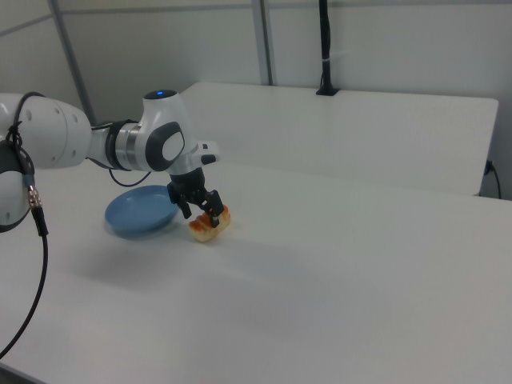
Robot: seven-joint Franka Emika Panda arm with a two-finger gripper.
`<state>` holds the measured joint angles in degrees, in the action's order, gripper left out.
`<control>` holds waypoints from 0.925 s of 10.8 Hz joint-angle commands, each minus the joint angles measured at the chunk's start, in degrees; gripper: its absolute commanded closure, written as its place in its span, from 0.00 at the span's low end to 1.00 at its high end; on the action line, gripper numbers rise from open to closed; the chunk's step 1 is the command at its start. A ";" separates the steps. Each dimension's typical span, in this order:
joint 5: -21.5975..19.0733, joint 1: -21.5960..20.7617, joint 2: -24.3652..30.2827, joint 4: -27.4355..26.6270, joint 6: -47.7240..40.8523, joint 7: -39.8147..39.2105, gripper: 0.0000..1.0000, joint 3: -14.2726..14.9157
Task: Put the bread on a plate
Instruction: 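Close the gripper on the orange-topped bread roll and lift it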
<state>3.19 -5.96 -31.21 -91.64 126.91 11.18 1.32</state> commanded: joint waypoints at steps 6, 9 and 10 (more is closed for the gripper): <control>2.79 -0.11 0.01 0.41 0.62 -1.50 0.53 0.53; 2.70 -0.02 3.87 -0.02 -0.87 -1.51 0.53 0.27; 2.61 -0.63 4.58 -0.11 -2.10 -1.25 0.53 -0.08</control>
<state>5.17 -5.58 -30.32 -90.15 126.91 10.46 1.48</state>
